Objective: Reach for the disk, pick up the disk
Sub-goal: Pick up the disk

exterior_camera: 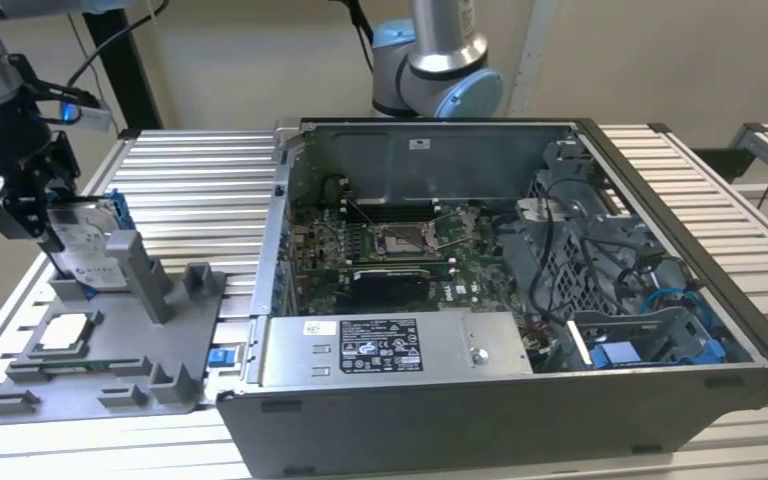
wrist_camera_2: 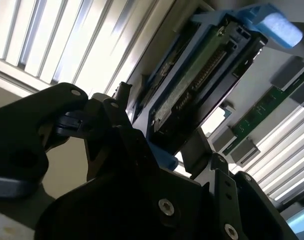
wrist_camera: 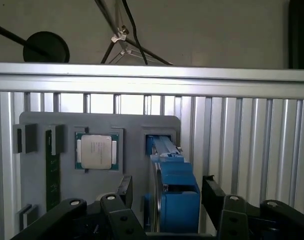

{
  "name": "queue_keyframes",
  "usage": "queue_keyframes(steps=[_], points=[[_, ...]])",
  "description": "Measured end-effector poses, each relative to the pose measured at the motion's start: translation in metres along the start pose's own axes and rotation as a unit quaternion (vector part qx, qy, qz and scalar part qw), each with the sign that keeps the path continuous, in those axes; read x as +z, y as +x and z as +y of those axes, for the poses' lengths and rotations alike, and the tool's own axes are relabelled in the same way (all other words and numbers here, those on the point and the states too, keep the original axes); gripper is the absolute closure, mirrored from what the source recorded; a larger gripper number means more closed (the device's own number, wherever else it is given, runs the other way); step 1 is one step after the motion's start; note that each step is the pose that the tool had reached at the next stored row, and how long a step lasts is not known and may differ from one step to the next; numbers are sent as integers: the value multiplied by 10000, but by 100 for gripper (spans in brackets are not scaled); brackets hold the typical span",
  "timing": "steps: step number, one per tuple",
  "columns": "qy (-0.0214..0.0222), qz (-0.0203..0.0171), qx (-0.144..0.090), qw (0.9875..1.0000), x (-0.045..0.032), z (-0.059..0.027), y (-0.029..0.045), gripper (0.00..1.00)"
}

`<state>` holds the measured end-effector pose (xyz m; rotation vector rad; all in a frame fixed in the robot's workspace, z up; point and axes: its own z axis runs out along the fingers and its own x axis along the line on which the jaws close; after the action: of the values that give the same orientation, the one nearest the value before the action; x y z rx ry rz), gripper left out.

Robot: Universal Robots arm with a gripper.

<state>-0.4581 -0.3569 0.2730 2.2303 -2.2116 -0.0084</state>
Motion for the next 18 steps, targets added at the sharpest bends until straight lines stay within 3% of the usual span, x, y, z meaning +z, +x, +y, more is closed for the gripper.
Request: queue_keyframes(steps=[7,18], points=[[-1,0,0,10000,49,0,0,0],[0,0,0,10000,58,0,0,0]])
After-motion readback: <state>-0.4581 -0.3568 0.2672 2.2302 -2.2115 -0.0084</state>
